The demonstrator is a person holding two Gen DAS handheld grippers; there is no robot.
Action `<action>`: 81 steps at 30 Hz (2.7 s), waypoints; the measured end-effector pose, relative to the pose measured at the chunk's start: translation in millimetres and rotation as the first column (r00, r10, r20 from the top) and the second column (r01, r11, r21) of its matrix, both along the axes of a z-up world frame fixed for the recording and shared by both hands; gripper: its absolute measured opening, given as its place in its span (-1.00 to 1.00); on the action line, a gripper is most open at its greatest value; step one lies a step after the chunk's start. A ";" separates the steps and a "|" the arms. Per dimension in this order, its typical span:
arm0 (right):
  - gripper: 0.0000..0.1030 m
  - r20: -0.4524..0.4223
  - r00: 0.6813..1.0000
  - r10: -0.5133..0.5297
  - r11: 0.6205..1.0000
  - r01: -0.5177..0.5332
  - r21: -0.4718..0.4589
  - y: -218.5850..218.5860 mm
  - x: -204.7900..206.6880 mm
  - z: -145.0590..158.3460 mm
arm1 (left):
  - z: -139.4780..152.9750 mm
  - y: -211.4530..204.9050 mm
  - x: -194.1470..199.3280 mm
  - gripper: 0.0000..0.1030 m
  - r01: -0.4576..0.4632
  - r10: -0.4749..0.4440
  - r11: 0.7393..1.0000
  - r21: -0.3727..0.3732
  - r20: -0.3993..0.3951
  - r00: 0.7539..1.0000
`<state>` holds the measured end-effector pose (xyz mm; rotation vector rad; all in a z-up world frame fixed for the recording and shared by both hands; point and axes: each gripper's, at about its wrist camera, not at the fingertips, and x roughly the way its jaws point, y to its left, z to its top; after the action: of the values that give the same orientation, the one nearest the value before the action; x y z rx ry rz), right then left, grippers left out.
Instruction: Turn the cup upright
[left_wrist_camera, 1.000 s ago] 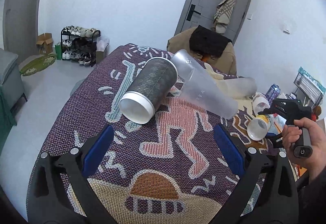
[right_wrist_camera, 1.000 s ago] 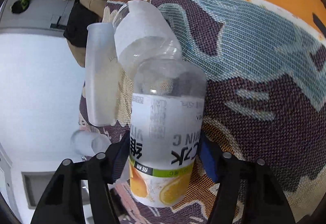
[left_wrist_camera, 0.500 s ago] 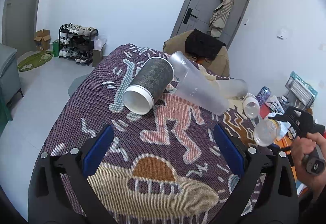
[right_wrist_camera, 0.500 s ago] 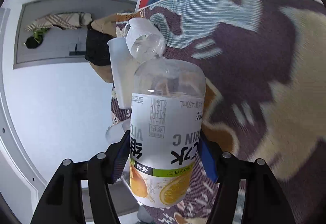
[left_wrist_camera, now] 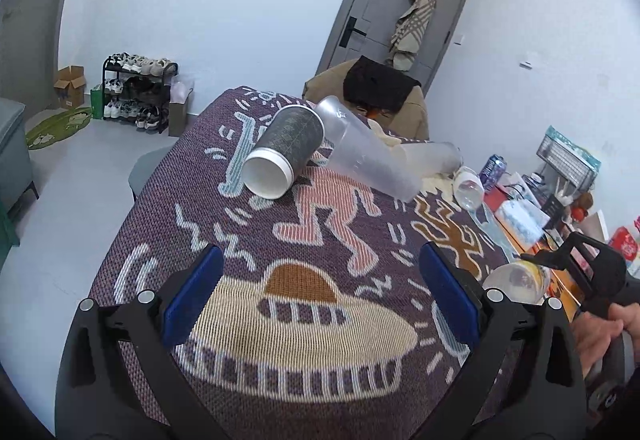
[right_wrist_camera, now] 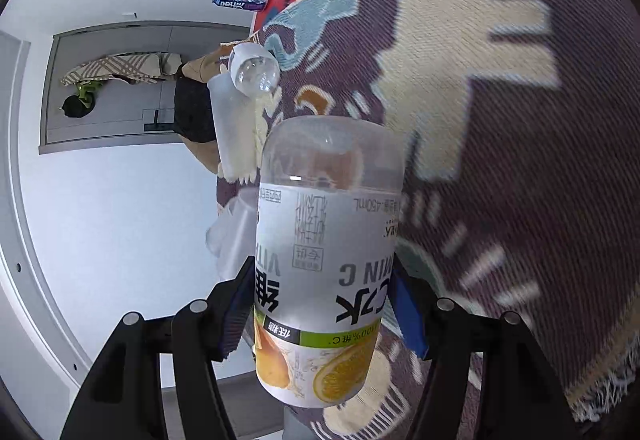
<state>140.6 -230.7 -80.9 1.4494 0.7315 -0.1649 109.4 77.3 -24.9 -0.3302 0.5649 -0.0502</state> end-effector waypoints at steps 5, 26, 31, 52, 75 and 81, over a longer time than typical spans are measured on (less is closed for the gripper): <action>0.20 -0.019 1.000 -0.003 1.000 0.002 -0.015 13.5 -26.2 -10.2 | -5.3 -2.7 -18.1 0.89 0.030 -0.030 1.000 0.008 0.003 1.000; 0.86 0.020 0.999 0.030 0.997 -0.029 -0.066 48.0 -54.3 -28.3 | -16.4 4.1 -49.3 0.89 0.033 -0.032 0.999 0.030 -0.030 0.999; 0.86 0.055 0.991 0.118 0.987 -0.111 -0.119 45.5 -65.5 -11.6 | -12.1 -2.7 -49.6 0.89 0.044 -0.044 0.999 0.031 -0.022 0.999; 0.87 0.002 0.887 0.462 0.656 -0.340 -0.674 -23.4 -62.2 7.1 | -23.3 -69.6 -7.4 0.89 0.478 -0.472 0.872 0.106 -0.079 0.878; 0.87 0.103 0.875 0.473 0.632 -0.255 -0.732 -39.0 -68.4 -5.2 | -70.0 -120.8 41.1 0.80 0.708 -0.696 0.706 -0.023 -0.207 0.687; 0.87 0.135 0.888 0.440 0.662 -0.219 -0.717 -51.5 -70.8 -1.5 | -76.6 -131.5 51.7 0.64 0.747 -0.733 0.663 -0.050 -0.250 0.633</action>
<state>69.8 -282.2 -82.4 0.5776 0.5809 0.0751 161.2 -54.2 -101.5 -0.0183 0.9302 -0.8142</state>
